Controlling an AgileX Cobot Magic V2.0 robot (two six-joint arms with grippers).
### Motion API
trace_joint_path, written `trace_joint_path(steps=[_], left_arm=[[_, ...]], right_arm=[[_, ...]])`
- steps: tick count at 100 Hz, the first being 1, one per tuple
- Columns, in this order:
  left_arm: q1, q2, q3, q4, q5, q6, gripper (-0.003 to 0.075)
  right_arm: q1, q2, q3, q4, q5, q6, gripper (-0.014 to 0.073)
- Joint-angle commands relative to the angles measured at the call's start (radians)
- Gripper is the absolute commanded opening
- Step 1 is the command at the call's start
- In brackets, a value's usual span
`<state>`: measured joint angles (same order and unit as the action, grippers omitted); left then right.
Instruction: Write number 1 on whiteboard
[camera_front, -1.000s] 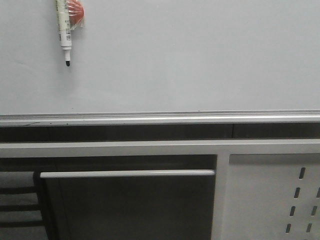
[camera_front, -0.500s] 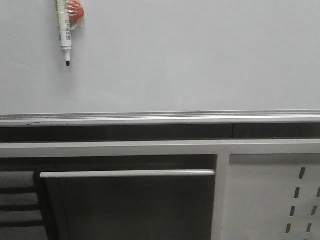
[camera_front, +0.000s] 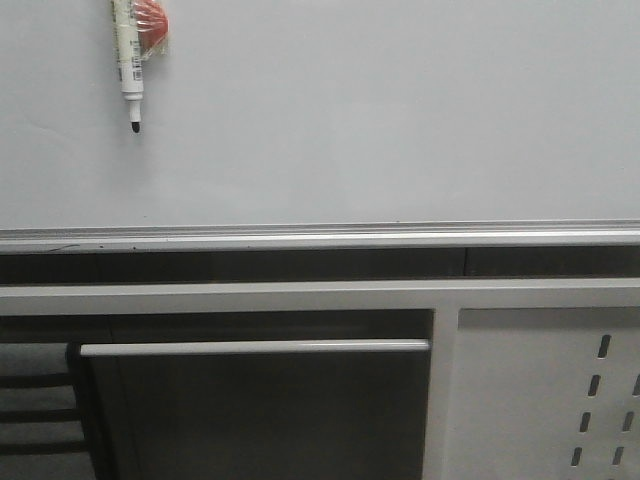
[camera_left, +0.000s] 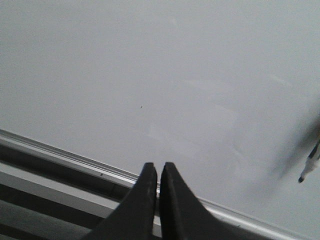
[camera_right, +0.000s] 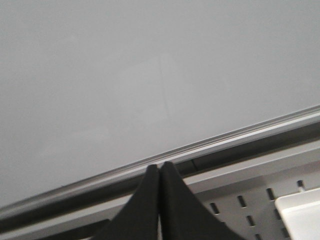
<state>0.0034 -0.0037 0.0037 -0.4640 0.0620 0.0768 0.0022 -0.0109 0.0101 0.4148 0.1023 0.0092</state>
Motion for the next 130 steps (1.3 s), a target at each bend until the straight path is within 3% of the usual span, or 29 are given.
trace_joint_path(steps=[1, 6, 15, 27, 43, 54, 63, 72, 87, 99, 110, 118, 130], left_arm=[[0.001, -0.022, 0.039, -0.166, -0.079, -0.009, -0.002], [0.001, -0.022, 0.035, -0.255, -0.076, -0.009, -0.002], [0.001, -0.022, 0.015, -0.371, -0.043, -0.009, -0.002], [0.001, -0.003, -0.081, -0.333, 0.083, 0.039, -0.002], [0.001, 0.143, -0.276, -0.308, 0.281, 0.262, -0.002], [0.001, 0.306, -0.431, -0.302, 0.435, 0.4, -0.002], [0.001, 0.432, -0.53, -0.296, 0.541, 0.418, -0.002], [0.001, 0.523, -0.592, -0.304, 0.595, 0.424, -0.002], [0.001, 0.62, -0.641, -0.425, 0.605, 0.577, -0.0015], [0.001, 0.698, -0.662, -0.536, 0.615, 0.678, 0.0087], [0.001, 0.761, -0.666, -0.66, 0.63, 0.769, 0.0277], [0.001, 0.811, -0.666, -0.776, 0.656, 0.846, 0.0407], [-0.027, 0.874, -0.666, -0.945, 0.663, 1.028, 0.042]], right_arm=[[-0.005, -0.016, 0.027, 0.157, -0.09, -0.003, -0.0065], [-0.005, -0.016, 0.025, 0.247, -0.09, -0.003, -0.0064], [-0.005, -0.016, -0.005, 0.281, -0.029, -0.003, -0.0062], [-0.005, 0.014, -0.098, 0.24, 0.091, -0.009, -0.0059], [-0.005, 0.199, -0.293, 0.117, 0.282, -0.009, -0.0059], [-0.005, 0.371, -0.447, 0.102, 0.416, -0.139, -0.0059], [-0.005, 0.486, -0.555, 0.102, 0.503, -0.227, -0.006], [-0.005, 0.552, -0.617, 0.102, 0.532, -0.25, -0.0064], [-0.002, 0.591, -0.645, 0.12, 0.534, -0.284, -0.0044], [0.004, 0.604, -0.647, 0.166, 0.544, -0.318, 0.0089], [0.005, 0.611, -0.647, 0.176, 0.544, -0.32, 0.0253], [0.005, 0.611, -0.647, 0.178, 0.542, -0.32, 0.031], [0.005, 0.611, -0.647, 0.178, 0.534, -0.32, 0.0313]])
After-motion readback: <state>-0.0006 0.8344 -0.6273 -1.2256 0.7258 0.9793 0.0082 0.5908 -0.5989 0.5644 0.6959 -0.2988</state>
